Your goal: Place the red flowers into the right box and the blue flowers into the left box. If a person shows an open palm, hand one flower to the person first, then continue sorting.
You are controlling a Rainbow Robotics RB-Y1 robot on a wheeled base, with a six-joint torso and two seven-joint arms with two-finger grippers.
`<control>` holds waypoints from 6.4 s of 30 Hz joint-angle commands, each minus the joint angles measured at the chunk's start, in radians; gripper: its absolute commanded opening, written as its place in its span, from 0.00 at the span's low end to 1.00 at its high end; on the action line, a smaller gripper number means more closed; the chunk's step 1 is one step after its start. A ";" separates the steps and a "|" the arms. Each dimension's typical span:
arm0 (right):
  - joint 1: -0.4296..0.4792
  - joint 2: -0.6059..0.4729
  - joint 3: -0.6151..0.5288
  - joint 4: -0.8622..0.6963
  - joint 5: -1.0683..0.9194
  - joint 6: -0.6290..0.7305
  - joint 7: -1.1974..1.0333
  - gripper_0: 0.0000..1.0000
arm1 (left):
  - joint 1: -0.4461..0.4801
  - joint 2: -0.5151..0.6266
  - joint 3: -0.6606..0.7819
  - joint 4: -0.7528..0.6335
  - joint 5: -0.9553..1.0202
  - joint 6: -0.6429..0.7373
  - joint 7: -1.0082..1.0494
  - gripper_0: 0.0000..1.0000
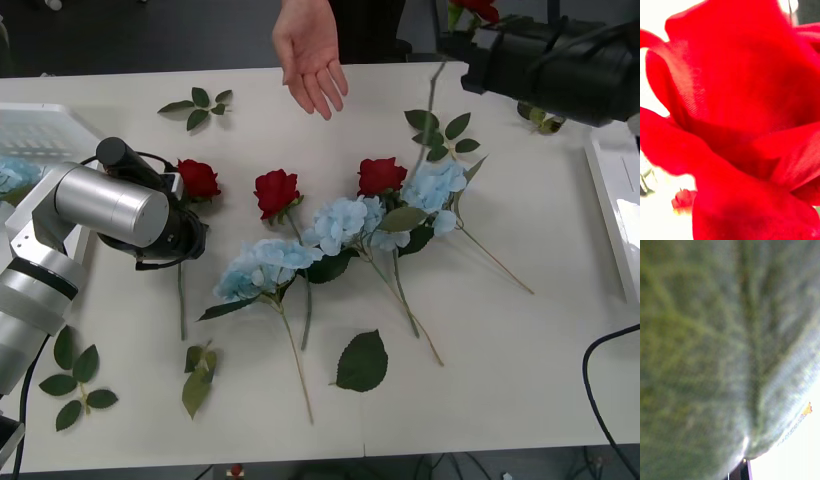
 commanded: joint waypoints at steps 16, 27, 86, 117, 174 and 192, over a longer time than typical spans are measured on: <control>-0.320 0.054 0.194 -0.039 -0.329 -0.309 0.410 0.00 | -0.040 -0.012 -0.016 -0.006 -0.011 -0.007 0.013 0.00; -0.386 0.082 0.206 -0.036 -0.349 -0.304 0.486 0.00 | -0.040 -0.012 -0.016 -0.006 -0.011 -0.007 0.013 0.03; -0.176 -0.305 0.470 -0.035 0.585 0.613 -0.074 0.91 | -0.040 -0.012 -0.016 -0.006 -0.011 -0.007 0.013 0.00; -0.144 -0.107 0.600 0.269 0.675 0.371 -0.352 0.91 | 0.014 -0.069 0.164 -0.789 0.477 -0.059 -0.022 0.00; -0.171 -0.199 0.378 0.355 -0.454 0.776 -0.039 0.94 | 0.015 -0.353 -0.233 -0.539 0.028 -0.742 -0.002 0.00; -0.171 -0.191 0.376 0.356 -0.415 0.722 -0.062 0.00 | 0.015 -0.353 -0.233 -0.539 0.028 -0.742 -0.002 0.00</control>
